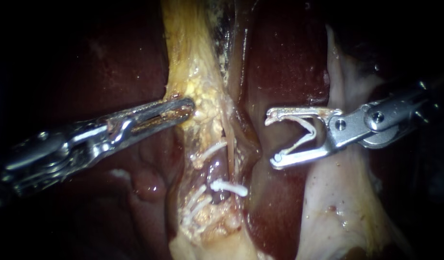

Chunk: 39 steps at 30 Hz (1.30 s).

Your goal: Clipping second clip right tube

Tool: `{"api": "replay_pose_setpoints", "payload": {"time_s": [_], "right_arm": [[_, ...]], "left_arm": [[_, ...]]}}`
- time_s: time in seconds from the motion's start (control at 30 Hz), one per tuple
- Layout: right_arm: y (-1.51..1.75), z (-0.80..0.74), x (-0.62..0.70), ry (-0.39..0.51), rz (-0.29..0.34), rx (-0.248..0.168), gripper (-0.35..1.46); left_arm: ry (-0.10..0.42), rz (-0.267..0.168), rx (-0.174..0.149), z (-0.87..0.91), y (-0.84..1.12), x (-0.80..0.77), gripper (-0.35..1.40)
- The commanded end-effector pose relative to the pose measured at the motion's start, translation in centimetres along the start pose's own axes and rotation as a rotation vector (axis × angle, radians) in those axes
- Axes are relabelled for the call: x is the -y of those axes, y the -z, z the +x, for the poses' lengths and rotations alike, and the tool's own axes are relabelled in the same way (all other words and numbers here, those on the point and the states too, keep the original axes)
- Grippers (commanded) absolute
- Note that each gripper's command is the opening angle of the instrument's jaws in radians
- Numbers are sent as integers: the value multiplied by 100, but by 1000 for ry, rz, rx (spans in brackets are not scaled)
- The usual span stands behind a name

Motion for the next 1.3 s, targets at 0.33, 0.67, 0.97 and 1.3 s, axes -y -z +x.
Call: {"api": "replay_pose_setpoints", "payload": {"time_s": [0.33, 0.67, 0.97, 1.3], "right_arm": [[-40, -37, 16, -95, 45, -17, 60], [-95, -96, 28, -343, 79, 44, 58], [-127, -109, 19, -482, 62, 60, 57], [-160, -111, 18, -532, 57, 60, 55]], "left_arm": [[14, 5, 13, -30, 49, 3, -35], [29, 10, 41, -48, 87, 17, -35], [35, 6, 51, -51, 97, 35, -35], [34, 5, 51, -50, 97, 37, -35]]}}
